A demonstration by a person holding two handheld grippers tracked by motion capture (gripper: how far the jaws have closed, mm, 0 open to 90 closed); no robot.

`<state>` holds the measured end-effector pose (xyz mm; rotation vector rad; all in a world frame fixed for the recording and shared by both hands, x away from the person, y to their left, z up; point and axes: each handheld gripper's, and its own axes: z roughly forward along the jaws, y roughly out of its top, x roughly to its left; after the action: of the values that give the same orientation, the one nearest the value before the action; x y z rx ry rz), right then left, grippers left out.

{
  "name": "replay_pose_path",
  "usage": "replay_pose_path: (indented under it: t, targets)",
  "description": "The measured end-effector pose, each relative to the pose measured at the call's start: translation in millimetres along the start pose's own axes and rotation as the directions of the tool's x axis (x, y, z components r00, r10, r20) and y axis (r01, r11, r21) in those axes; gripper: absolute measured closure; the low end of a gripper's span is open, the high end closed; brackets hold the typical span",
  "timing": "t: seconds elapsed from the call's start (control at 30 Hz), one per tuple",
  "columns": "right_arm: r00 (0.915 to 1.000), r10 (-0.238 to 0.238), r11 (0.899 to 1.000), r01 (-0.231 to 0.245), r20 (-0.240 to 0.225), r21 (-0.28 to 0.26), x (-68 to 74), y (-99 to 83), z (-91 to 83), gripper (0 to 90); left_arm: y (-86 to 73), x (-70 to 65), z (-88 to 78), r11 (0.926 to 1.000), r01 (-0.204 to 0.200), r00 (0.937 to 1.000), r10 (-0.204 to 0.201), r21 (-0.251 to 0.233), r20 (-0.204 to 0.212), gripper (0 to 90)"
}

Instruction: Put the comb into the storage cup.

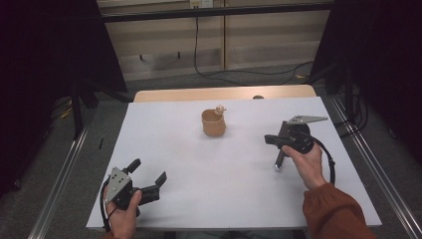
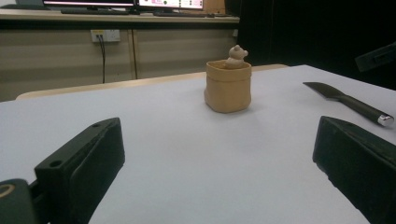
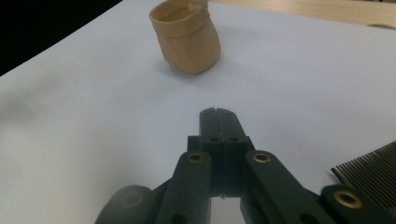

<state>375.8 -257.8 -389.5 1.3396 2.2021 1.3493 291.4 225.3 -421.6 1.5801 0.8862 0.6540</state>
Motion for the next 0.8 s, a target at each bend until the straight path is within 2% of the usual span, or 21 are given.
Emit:
replay_pose_path:
  t: [0.13,0.2,0.37,0.4,0.63,0.73,0.8]
  targets:
    - [0.9998,0.015,0.999,-0.015,-0.010,0.030,-1.2,-0.5,1.6,90.0,-0.1,0.1,0.2,1.0000,-0.001,1.0000,0.001,0.002,0.001,2.3]
    - [0.9992,0.038,0.998,-0.037,-0.011,0.056,-1.8,-0.9,2.9,90.0,-0.1,-0.1,0.2,1.0000,-0.002,1.0000,0.002,0.006,-0.005,2.3]
    - [0.9996,0.029,0.995,-0.030,0.003,0.095,-2.7,-1.7,5.1,90.0,0.0,0.2,-0.2,1.0000,0.000,1.0000,0.000,0.004,-0.002,2.3]
    - [0.9997,0.017,0.993,-0.019,0.018,0.115,-4.1,-2.5,6.5,90.0,0.1,-0.1,-0.1,1.0000,-0.002,1.0000,0.002,0.004,0.000,2.3]
    - [0.9994,0.028,0.987,-0.031,0.020,0.158,-8.4,-5.6,9.3,90.0,0.1,0.0,-0.1,1.0000,0.001,1.0000,-0.001,0.003,0.001,2.2]
    - [0.9989,0.028,0.983,-0.035,0.038,0.182,-8.0,-6.8,10.7,90.0,0.2,0.1,-0.3,1.0000,0.001,1.0000,-0.001,0.003,0.000,2.3]
    - [0.9988,0.036,0.979,-0.042,0.032,0.199,-8.5,-8.4,11.8,90.0,0.1,0.2,-0.4,1.0000,0.001,1.0000,-0.001,0.003,-0.002,2.3]
